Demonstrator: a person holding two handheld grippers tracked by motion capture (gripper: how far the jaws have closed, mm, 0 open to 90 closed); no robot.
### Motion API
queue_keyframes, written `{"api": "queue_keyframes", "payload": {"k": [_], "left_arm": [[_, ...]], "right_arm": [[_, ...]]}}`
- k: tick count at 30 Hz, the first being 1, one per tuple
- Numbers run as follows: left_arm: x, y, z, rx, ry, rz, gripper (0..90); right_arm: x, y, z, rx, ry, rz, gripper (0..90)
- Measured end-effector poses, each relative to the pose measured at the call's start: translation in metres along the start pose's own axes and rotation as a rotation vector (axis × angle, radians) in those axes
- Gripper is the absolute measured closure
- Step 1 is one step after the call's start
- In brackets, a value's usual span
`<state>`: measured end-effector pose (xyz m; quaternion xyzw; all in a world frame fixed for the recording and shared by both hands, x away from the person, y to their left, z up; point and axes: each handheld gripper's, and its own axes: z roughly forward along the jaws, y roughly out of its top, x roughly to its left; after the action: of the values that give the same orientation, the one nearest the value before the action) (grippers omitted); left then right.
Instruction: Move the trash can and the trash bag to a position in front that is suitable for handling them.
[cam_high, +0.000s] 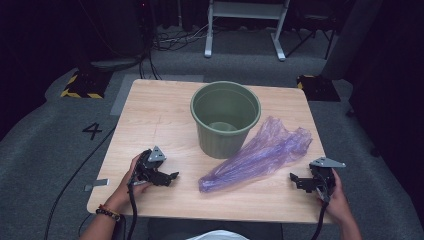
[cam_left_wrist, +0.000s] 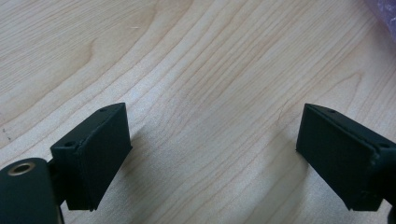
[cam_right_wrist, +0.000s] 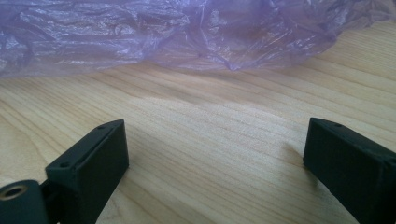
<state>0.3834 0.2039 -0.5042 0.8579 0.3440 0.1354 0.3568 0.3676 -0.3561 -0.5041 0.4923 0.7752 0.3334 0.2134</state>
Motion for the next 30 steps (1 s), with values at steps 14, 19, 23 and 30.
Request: {"api": "queue_keyframes", "payload": {"k": [14, 19, 23, 30], "left_arm": [[0.003, -0.002, -0.003, 0.008, -0.019, 0.023, 7.9], [0.004, -0.003, -0.003, 0.006, -0.027, 0.031, 7.5], [0.004, -0.003, -0.003, 0.006, -0.027, 0.031, 7.6], [0.004, -0.003, -0.003, 0.006, -0.027, 0.031, 7.5]], "right_arm": [[-0.002, 0.0, 0.0, 0.0, 0.024, -0.024, 7.0], [-0.002, -0.001, -0.003, -0.029, 0.025, -0.025, 17.3], [-0.001, -0.002, -0.006, -0.06, 0.027, -0.033, 18.0], [0.01, 0.012, -0.022, -0.179, 0.059, -0.076, 24.7]]}}
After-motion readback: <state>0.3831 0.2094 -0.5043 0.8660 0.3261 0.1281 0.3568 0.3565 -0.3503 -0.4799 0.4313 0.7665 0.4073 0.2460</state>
